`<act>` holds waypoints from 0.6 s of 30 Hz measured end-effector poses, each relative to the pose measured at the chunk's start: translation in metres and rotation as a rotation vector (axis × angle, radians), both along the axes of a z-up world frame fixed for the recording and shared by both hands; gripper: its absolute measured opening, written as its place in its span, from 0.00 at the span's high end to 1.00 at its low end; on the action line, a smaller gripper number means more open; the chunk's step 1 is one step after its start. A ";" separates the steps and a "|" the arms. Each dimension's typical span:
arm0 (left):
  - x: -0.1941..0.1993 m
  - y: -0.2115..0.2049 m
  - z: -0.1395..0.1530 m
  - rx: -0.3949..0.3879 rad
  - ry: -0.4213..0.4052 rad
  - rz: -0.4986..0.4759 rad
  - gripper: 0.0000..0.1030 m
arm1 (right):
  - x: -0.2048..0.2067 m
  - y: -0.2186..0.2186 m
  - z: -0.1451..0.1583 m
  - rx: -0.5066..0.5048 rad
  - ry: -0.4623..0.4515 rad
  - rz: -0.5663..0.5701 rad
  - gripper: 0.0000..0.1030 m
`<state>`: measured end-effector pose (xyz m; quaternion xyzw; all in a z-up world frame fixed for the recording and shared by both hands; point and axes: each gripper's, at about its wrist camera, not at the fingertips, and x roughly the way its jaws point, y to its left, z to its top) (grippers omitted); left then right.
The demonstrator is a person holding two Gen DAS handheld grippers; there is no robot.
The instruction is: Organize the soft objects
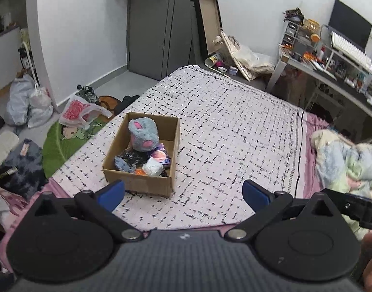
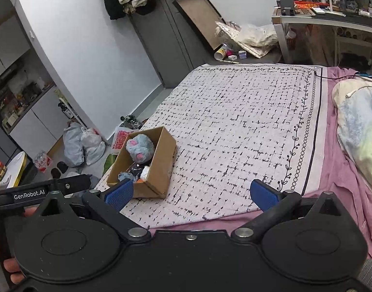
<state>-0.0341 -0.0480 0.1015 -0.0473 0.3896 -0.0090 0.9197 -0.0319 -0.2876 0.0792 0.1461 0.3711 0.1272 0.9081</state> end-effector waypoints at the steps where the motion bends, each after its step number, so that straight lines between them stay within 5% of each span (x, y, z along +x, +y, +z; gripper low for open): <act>1: -0.002 0.000 0.000 0.009 0.001 0.000 0.01 | -0.001 0.001 -0.001 -0.003 0.006 0.003 0.00; 18: -0.018 0.009 -0.005 0.059 0.022 0.023 0.01 | -0.017 0.017 -0.001 -0.069 -0.011 0.058 0.00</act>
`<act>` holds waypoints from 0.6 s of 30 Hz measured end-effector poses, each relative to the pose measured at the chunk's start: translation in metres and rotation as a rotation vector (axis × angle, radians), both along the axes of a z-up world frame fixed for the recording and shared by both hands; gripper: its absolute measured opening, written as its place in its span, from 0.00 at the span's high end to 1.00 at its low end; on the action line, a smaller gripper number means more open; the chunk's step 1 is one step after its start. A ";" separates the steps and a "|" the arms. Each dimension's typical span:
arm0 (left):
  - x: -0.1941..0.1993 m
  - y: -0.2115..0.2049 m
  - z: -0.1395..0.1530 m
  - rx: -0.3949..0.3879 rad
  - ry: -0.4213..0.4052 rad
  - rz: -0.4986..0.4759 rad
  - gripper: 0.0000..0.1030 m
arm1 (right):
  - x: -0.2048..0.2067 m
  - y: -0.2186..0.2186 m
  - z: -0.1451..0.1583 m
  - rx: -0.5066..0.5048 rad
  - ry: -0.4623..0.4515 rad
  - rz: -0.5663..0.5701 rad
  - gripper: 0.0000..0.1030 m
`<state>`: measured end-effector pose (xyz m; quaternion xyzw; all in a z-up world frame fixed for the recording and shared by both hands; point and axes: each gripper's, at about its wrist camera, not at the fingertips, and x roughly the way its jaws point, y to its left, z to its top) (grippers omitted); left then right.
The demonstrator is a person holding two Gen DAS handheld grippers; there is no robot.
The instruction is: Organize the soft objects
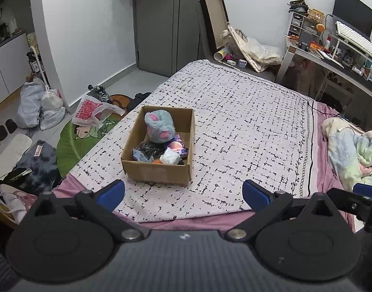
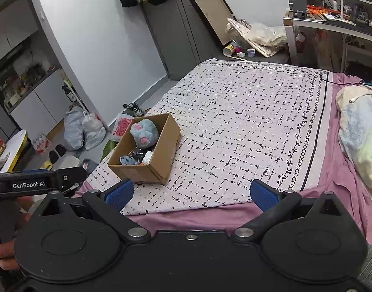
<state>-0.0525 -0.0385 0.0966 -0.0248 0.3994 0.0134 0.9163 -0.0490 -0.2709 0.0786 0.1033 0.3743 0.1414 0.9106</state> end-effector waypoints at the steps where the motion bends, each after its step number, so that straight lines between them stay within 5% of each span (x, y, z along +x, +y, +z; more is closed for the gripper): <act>1: 0.000 0.001 0.000 0.000 0.001 0.001 0.01 | 0.000 0.001 0.000 -0.001 0.002 0.006 0.00; 18: -0.002 0.001 -0.006 0.012 0.019 -0.009 0.01 | 0.002 0.002 -0.005 -0.005 0.018 0.007 0.00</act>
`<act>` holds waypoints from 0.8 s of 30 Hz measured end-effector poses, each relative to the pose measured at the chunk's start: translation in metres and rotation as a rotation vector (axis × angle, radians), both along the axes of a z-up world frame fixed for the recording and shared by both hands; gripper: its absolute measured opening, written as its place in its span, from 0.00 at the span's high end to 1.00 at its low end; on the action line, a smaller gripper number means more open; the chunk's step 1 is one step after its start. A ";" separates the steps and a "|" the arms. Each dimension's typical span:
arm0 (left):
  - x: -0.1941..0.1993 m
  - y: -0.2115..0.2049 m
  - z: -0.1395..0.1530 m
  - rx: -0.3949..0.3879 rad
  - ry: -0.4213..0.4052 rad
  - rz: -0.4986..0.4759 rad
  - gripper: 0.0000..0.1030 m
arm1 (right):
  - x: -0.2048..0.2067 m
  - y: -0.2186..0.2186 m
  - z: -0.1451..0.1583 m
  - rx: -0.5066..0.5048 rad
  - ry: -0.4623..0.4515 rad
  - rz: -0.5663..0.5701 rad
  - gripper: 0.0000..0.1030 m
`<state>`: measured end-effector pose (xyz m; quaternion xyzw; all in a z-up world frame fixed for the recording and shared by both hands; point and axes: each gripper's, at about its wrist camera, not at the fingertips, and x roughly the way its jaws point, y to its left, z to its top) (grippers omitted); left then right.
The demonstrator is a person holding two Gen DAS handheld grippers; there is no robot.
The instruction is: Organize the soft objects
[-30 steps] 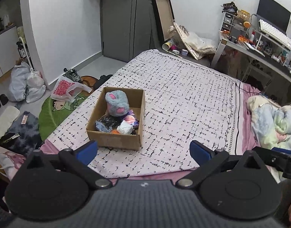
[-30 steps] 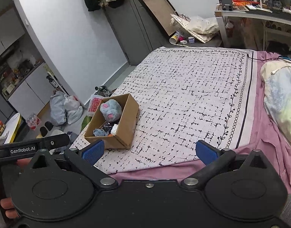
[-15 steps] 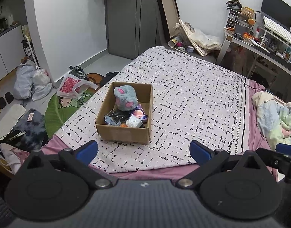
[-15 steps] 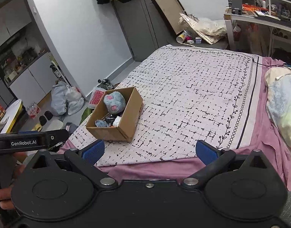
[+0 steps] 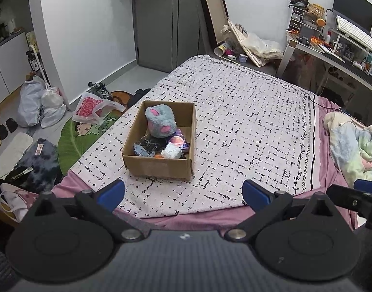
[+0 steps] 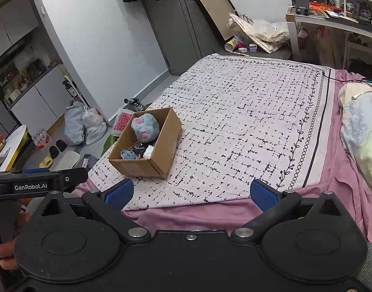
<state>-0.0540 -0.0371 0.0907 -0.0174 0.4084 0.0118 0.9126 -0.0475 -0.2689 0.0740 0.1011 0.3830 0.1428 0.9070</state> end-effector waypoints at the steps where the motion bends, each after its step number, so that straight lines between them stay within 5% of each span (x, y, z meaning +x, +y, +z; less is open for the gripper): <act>1: 0.000 0.000 0.000 0.001 0.001 0.001 0.01 | 0.000 0.000 0.000 0.001 0.001 0.000 0.00; 24: 0.002 -0.008 -0.003 0.005 0.005 -0.013 0.01 | 0.001 -0.001 -0.003 0.006 0.019 -0.007 0.00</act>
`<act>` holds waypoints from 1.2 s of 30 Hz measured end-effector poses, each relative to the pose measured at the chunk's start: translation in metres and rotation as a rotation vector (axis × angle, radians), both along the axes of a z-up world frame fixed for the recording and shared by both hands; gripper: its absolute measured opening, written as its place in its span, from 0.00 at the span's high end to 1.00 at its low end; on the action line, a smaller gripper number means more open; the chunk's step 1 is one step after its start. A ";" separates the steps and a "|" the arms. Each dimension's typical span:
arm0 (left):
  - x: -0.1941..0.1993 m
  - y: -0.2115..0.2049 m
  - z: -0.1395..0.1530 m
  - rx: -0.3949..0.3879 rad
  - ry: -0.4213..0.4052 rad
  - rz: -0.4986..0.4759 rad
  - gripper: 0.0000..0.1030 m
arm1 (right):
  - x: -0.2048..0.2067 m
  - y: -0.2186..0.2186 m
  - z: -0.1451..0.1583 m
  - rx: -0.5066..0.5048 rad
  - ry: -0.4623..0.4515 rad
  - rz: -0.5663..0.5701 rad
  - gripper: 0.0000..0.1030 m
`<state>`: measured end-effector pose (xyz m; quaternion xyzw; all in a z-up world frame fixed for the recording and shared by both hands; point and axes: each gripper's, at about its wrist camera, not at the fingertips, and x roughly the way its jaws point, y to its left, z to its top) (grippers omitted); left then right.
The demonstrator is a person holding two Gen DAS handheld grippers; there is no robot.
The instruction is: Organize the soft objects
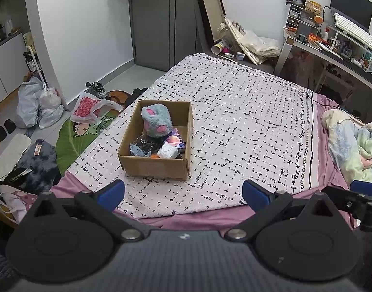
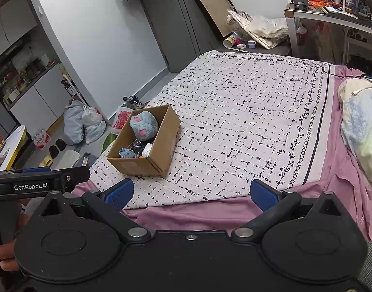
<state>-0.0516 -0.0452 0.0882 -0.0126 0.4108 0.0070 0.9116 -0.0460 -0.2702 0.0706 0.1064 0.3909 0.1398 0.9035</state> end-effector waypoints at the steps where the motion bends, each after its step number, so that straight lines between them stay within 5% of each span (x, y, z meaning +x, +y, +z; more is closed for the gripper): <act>1: 0.000 0.000 0.000 -0.002 0.000 -0.002 0.01 | 0.000 -0.001 0.000 0.001 0.000 -0.001 0.00; 36: 0.000 -0.008 -0.009 0.009 0.013 -0.005 0.01 | 0.003 -0.005 -0.002 0.003 -0.004 0.004 0.00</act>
